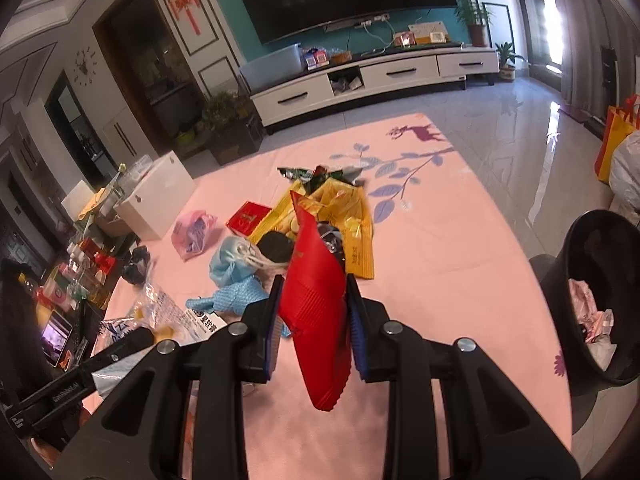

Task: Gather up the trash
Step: 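Lift the zip bag and red packet and carry both over the black bin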

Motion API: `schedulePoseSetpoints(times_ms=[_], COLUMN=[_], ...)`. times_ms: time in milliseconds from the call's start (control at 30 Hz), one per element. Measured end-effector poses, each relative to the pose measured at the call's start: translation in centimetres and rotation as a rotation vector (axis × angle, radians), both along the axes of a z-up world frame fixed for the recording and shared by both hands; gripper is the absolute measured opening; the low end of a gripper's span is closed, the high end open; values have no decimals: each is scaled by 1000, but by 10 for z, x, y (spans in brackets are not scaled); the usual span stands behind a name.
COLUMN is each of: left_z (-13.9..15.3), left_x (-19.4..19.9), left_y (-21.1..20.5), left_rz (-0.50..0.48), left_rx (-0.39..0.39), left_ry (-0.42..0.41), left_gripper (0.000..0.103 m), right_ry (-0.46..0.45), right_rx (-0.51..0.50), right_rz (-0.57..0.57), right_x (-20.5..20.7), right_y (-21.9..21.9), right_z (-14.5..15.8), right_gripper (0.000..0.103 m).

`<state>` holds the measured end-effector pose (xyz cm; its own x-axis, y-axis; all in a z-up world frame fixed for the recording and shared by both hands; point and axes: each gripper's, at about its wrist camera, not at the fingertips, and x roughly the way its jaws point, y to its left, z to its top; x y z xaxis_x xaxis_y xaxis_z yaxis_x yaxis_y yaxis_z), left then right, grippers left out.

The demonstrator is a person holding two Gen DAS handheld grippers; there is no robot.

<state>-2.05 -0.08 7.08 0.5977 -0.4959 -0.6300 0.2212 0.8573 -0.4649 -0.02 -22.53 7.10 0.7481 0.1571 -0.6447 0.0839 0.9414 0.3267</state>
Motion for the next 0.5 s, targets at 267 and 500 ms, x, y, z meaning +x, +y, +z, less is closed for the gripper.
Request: schedulePoseSetpoints(times_ms=[267, 500], left_z=[8, 24], left_x=[-10, -17], left_y=[-29, -78], left_rz=[-50, -121], left_rx=[41, 104], left_ry=[-37, -91], left_gripper=[38, 38], right_ry=[-42, -102], right_rx=[-9, -15], right_rz=[0, -44], right_x=[-11, -28], right_y=[-3, -27], right_z=[15, 36], right_gripper=[30, 30])
